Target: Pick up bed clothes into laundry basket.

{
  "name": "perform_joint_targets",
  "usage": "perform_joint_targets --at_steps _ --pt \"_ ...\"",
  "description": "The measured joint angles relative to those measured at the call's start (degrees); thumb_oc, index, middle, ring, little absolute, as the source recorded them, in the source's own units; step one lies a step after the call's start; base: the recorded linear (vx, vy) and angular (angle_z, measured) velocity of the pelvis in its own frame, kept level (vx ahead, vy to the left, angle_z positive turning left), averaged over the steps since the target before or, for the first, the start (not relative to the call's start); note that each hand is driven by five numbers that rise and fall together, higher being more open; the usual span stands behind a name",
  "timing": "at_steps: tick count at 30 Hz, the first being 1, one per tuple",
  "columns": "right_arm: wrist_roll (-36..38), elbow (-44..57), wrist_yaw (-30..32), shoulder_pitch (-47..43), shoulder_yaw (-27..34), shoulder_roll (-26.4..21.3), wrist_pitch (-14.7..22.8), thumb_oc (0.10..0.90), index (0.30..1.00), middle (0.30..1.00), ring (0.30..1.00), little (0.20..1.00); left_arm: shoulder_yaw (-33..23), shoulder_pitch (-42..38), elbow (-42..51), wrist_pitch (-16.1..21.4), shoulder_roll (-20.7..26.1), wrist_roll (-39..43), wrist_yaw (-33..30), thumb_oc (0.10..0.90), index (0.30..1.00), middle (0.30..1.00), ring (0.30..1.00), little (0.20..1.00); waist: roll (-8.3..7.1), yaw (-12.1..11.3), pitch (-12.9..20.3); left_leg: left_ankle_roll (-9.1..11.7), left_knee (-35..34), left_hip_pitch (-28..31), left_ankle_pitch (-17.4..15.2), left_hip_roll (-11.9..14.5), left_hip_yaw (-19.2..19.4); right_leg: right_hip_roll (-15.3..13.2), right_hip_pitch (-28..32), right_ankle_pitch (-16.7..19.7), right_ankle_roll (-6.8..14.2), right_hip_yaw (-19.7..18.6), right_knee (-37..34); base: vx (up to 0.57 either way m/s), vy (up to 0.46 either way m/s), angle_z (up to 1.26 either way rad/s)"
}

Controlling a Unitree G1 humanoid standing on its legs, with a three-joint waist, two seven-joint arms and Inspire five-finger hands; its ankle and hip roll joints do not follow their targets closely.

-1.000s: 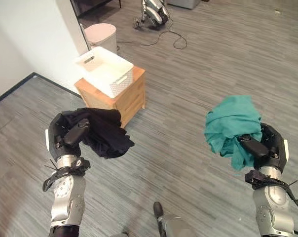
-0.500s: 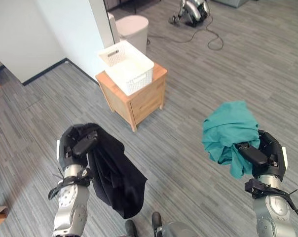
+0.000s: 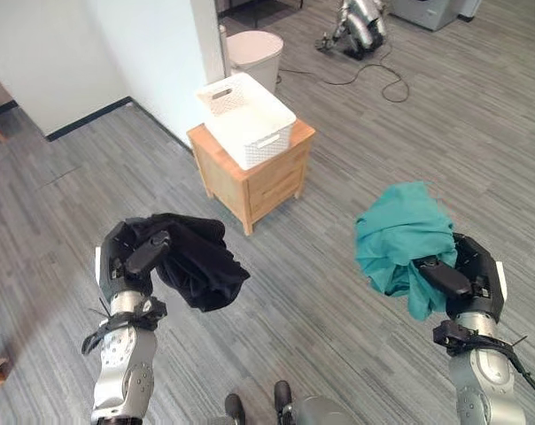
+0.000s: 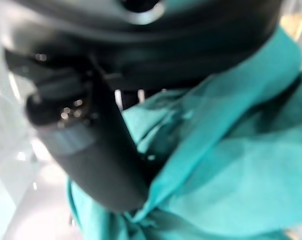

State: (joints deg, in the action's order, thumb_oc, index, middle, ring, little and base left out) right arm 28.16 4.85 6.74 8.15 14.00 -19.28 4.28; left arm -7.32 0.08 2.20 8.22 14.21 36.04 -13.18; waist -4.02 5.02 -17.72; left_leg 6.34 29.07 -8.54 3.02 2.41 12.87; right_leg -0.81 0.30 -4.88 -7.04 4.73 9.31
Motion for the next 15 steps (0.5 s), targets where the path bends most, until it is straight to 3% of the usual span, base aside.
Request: perform_joint_targets --at_steps 1,2,3,5,6,9,10,11,12,14,15 --pt "0.0 -0.3 -0.2 -0.1 -0.3 0.0 0.0 0.400 0.300 0.300 0.300 0.300 -0.2 0.0 0.0 0.1 -0.4 0.0 0.0 0.400 0.300 0.300 0.300 0.300 -0.32 -0.6 -0.2 1.2 4.1 -1.5 1.9 0.6 -0.2 -0.2 0.8 -0.3 -0.9 0.0 0.1 0.16 0.087 0.08" --pt "0.0 -0.2 -0.2 -0.1 -0.3 0.0 0.0 0.400 0.300 0.300 0.300 0.300 -0.1 0.0 0.2 0.1 -0.4 0.1 0.0 0.400 0.300 0.300 0.300 0.300 -0.35 -1.1 -0.2 0.5 7.3 -2.5 2.0 1.3 0.4 -0.2 1.1 -0.8 -1.3 -0.3 0.1 0.29 0.197 -0.15" --pt "0.1 -0.3 0.0 -1.1 -1.0 0.1 0.0 0.400 0.300 0.300 0.300 0.300 0.1 0.0 0.5 0.5 0.7 0.0 0.1 0.400 0.300 0.300 0.300 0.300 -0.89 -1.5 -0.2 -2.5 8.1 -4.3 0.7 2.8 -1.0 -0.3 1.0 -1.5 -0.1 -2.0 0.8 0.15 0.085 -0.38" --pt "0.2 -0.4 -0.1 -2.3 -1.4 0.0 0.1 0.400 0.300 0.300 0.300 0.300 -0.3 -0.1 0.4 0.5 1.5 0.0 -0.1 0.400 0.300 0.300 0.300 0.300 -1.46 -2.1 -0.5 -2.8 -0.5 -3.5 0.7 7.3 -3.4 0.2 0.7 -1.2 -0.7 -3.1 0.9 0.22 0.166 -0.39" --pt "0.1 -0.4 0.0 -2.3 -1.3 0.0 0.1 0.400 0.300 0.300 0.300 0.300 -0.2 0.0 0.3 0.5 1.5 0.0 -0.1 0.400 0.300 0.300 0.300 0.300 -1.50 -2.2 -0.5 -2.7 -2.8 -3.1 0.7 8.5 -4.4 0.3 0.7 -1.8 0.7 -3.6 1.0 0.21 0.163 -0.17" --pt "0.2 -1.3 0.5 -2.3 -1.5 -0.8 0.1 0.400 0.300 0.300 0.300 0.300 0.2 0.3 0.1 0.4 1.5 0.6 -0.1 0.400 0.300 0.300 0.300 0.300 -1.07 -2.0 -0.4 -1.3 -19.6 1.1 1.7 12.3 -9.1 1.3 0.7 -2.0 1.0 -4.4 2.3 0.30 0.220 -0.21" --pt "0.1 -2.3 1.0 -2.4 -1.7 -1.3 0.1 0.400 0.300 0.300 0.300 0.300 0.3 0.3 -0.1 0.4 1.4 1.1 -0.1 0.400 0.300 0.300 0.300 0.300 -0.50 -1.8 -0.2 0.6 -26.8 2.4 2.8 13.7 -9.7 1.6 0.9 -3.5 3.5 -5.8 2.3 0.58 0.371 -0.25" --pt "0.1 -2.5 1.1 -2.5 -1.7 -1.8 0.1 0.400 0.300 0.300 0.300 0.300 0.3 0.2 -0.2 0.4 1.4 1.1 -0.1 0.400 0.300 0.300 0.300 0.300 0.21 -1.9 -0.3 1.4 -31.6 2.6 3.4 14.2 -10.2 1.6 1.0 -4.1 4.1 -6.4 2.3 0.63 0.369 -0.24" --pt "0.1 -2.4 1.0 -2.5 -1.6 -2.2 0.1 0.400 0.300 0.300 0.300 0.300 0.4 0.1 -0.5 0.4 1.4 1.1 -0.1 0.400 0.300 0.300 0.300 0.300 1.07 -2.0 -0.6 2.2 -33.6 2.2 3.7 14.8 -8.7 1.4 1.6 -5.2 4.7 -7.0 2.3 0.70 0.399 -0.07" --pt "-0.1 -2.5 1.4 -1.5 -0.6 -2.2 -0.1 0.400 0.300 0.300 0.300 0.300 0.4 -0.8 -3.2 0.2 1.3 1.3 -0.3 0.400 0.300 0.300 0.300 0.300 2.59 -1.2 -1.0 2.1 -32.9 0.3 3.9 15.3 -0.5 -0.8 5.0 -8.8 6.2 -7.0 3.1 0.56 0.336 -0.01" --pt "-0.1 -2.0 1.4 -1.0 -0.6 -2.3 -0.1 0.400 0.300 0.300 0.300 0.300 0.3 -0.8 -3.8 0.2 1.3 2.1 -0.5 0.400 0.300 0.300 0.300 0.300 3.46 -1.4 -0.4 2.0 -31.0 -0.2 3.9 15.3 -0.4 -1.9 6.0 -10.5 7.4 -8.2 3.8 0.50 0.352 -0.43"
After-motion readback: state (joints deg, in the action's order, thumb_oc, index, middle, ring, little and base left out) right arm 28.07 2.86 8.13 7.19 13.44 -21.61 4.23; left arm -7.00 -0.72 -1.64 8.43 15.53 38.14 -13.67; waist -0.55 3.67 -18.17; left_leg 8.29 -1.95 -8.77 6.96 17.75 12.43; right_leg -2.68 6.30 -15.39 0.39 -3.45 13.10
